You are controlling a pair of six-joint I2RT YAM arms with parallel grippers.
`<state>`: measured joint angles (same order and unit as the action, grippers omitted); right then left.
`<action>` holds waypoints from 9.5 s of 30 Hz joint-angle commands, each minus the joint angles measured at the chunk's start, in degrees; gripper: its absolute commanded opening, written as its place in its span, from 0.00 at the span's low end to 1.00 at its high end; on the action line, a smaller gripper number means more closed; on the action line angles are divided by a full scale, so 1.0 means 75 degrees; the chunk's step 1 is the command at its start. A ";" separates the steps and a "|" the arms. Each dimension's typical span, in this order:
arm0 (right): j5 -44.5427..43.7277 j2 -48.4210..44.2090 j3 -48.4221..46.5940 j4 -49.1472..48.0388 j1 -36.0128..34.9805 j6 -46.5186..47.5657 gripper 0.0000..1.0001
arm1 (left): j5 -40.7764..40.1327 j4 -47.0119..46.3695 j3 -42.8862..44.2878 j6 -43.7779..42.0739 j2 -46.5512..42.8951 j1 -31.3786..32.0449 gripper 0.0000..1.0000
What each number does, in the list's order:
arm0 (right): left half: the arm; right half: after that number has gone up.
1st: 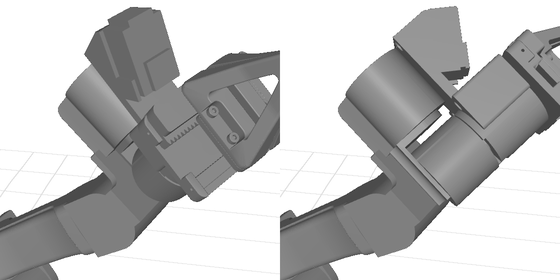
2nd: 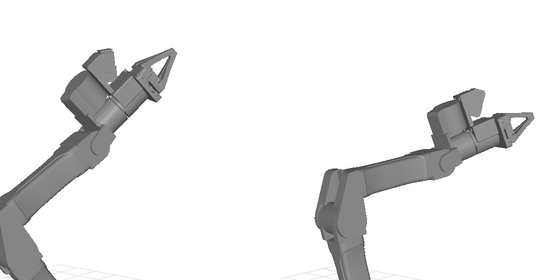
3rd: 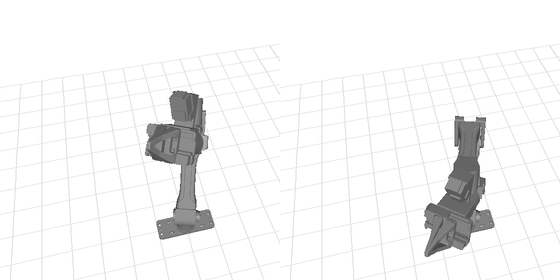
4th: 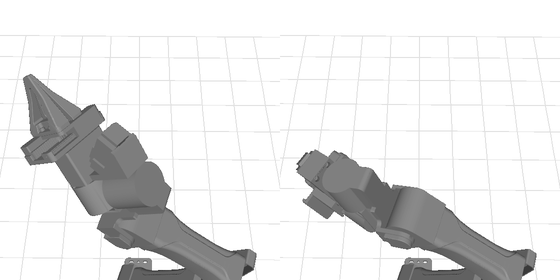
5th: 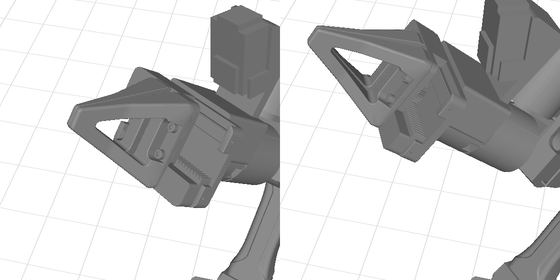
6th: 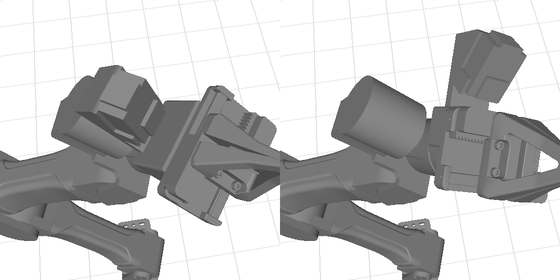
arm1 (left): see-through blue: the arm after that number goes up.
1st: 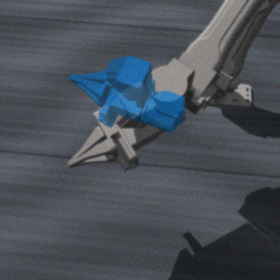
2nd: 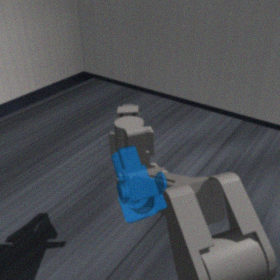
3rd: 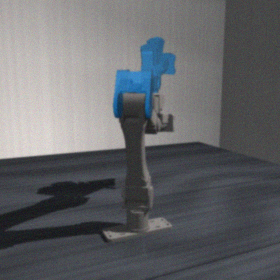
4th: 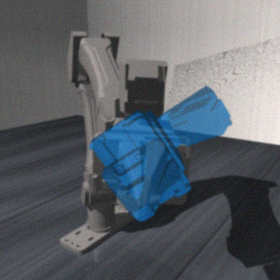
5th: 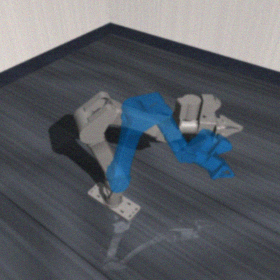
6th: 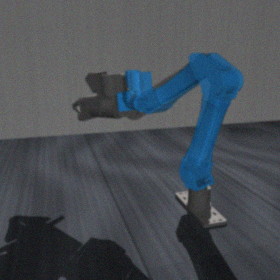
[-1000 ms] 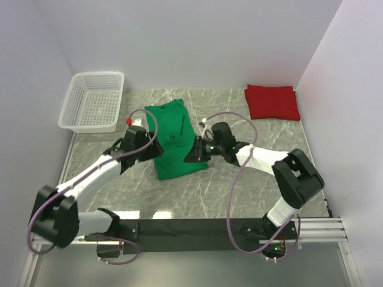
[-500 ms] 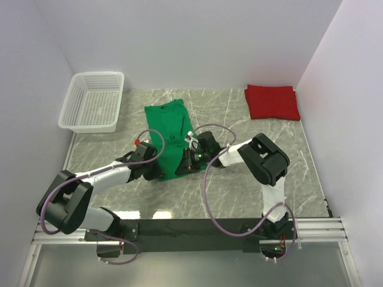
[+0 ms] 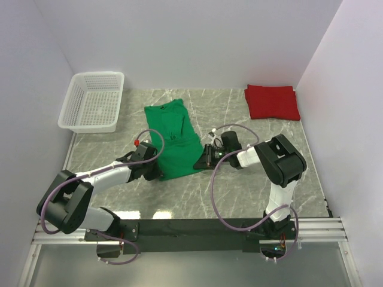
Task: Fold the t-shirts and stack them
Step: Fold the tshirt
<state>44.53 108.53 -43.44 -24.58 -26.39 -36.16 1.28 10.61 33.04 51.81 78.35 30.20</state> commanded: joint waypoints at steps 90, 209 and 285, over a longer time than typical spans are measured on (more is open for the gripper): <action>-0.3359 -0.6630 0.1479 0.5046 0.0953 0.1084 0.55 | -0.1118 0.1385 0.7407 -0.2292 0.5551 0.0896 0.56; -0.4250 -0.3339 -0.4788 1.1328 -0.1755 0.1680 0.00 | 0.0240 0.4669 0.3048 -0.1212 -0.1471 0.0322 0.01; -0.4122 -0.2460 -0.3853 0.6934 -0.0688 0.2629 0.43 | -0.0232 0.0721 0.2229 -0.3298 -0.0684 -0.0522 0.65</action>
<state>9.63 89.71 -74.24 32.60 -30.13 -20.16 -4.36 21.21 52.49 30.92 74.87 25.71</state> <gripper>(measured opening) 0.437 0.667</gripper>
